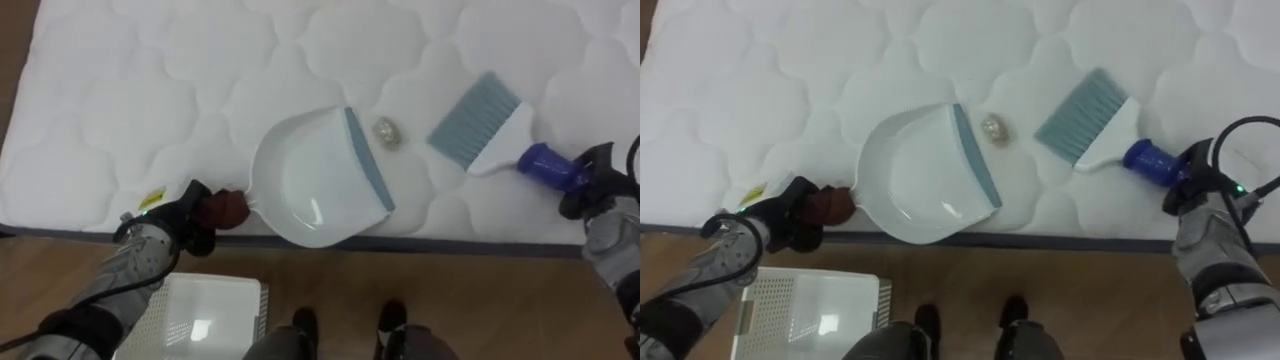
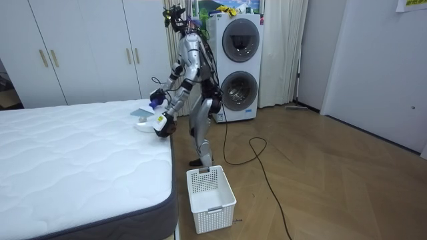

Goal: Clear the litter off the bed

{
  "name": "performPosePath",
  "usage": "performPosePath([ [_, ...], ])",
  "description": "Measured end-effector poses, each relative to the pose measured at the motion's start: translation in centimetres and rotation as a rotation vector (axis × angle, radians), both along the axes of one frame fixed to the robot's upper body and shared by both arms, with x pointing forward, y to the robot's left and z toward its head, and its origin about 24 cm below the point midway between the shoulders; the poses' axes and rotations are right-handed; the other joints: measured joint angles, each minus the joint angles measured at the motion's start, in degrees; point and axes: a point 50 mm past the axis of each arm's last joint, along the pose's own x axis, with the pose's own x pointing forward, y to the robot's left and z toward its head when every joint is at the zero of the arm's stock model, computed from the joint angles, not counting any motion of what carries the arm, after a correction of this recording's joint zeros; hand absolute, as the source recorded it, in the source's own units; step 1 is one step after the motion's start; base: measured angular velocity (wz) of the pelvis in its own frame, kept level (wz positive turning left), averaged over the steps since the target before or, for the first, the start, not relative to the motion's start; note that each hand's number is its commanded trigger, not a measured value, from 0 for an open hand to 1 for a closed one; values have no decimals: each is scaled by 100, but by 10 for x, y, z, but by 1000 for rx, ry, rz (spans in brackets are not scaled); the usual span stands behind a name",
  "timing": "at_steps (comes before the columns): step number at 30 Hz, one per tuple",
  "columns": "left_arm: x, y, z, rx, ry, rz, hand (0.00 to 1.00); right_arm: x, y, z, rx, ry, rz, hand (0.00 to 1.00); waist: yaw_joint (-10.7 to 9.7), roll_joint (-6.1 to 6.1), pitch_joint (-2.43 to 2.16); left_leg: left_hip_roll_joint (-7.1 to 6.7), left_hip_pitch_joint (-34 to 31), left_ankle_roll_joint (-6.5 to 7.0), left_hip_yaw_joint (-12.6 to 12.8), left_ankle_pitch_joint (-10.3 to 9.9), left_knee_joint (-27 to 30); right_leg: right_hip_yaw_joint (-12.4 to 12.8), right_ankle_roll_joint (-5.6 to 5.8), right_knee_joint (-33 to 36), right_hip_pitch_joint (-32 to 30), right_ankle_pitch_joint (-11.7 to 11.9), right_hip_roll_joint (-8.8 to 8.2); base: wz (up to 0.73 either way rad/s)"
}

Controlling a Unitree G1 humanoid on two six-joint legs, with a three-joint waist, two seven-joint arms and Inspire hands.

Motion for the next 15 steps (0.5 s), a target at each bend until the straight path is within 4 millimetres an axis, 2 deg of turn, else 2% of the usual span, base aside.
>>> performPosePath([
  [4, 2, 3, 6, 36, -18, -16, 100, 4, -9, 14, -157, 45, 72, 100, -12, -182, 0, -3, 16, 11, -10, 8, -1, -16, -3, 44, -3, 4, -41, 0],
  [6, 3, 12, 12, 87, -35, -23, 100, 6, -13, 23, -275, 75, 135, 100, 25, -343, -9, 2, 32, 7, -11, 10, -1, -42, -13, 6, 39, 12, -14, 0],
  [11, 5, 18, 17, 138, -54, -32, 100, 20, -13, 47, -521, 114, 255, 100, 48, -432, 12, 32, 79, -2, -69, 15, -10, -108, -13, -126, 163, 70, 25, 0],
  [15, 4, 23, 19, 150, -59, -22, 100, 30, 0, 57, -646, 108, 342, 100, 73, -619, 17, 36, 99, -3, -44, 14, -38, -93, -14, -122, 148, 67, 29, -2],
])
